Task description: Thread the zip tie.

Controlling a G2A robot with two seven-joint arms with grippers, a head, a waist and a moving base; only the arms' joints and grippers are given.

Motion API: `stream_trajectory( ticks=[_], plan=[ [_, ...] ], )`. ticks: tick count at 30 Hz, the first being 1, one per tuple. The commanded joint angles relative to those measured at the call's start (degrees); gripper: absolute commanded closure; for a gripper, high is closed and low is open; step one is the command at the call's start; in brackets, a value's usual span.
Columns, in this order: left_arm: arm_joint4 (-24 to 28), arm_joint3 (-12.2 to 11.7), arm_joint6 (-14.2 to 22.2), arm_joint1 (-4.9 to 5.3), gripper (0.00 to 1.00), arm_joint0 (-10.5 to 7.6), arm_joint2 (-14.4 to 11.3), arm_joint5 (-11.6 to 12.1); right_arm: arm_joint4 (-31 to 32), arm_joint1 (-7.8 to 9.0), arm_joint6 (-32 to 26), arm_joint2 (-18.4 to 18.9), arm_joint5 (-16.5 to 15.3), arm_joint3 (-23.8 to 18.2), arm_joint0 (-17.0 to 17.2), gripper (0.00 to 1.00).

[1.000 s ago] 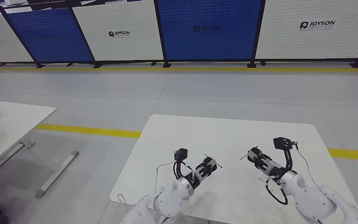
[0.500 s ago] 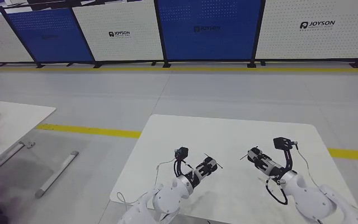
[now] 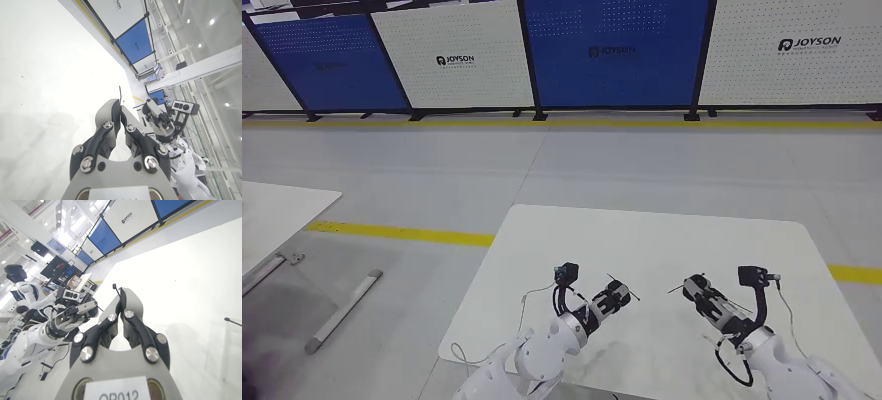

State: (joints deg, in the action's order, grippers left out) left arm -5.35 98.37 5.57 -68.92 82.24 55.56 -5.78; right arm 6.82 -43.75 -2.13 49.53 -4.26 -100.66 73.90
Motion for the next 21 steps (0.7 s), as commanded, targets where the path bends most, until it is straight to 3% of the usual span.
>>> stream_trajectory(
  ticks=[1, 21],
  plan=[
    [0.00, 0.00, 0.00, 0.00, 1.00, 0.00, 0.00, 0.00, 0.53, -0.19, 0.99, -0.14, -0.73, -0.88, 1.52, 1.00],
    [0.00, 0.00, 0.00, 0.00, 1.00, 0.00, 0.00, 0.00, 0.80, -0.65, 2.79, 0.56, -0.87, -1.18, 2.89, 1.00]
  ],
)
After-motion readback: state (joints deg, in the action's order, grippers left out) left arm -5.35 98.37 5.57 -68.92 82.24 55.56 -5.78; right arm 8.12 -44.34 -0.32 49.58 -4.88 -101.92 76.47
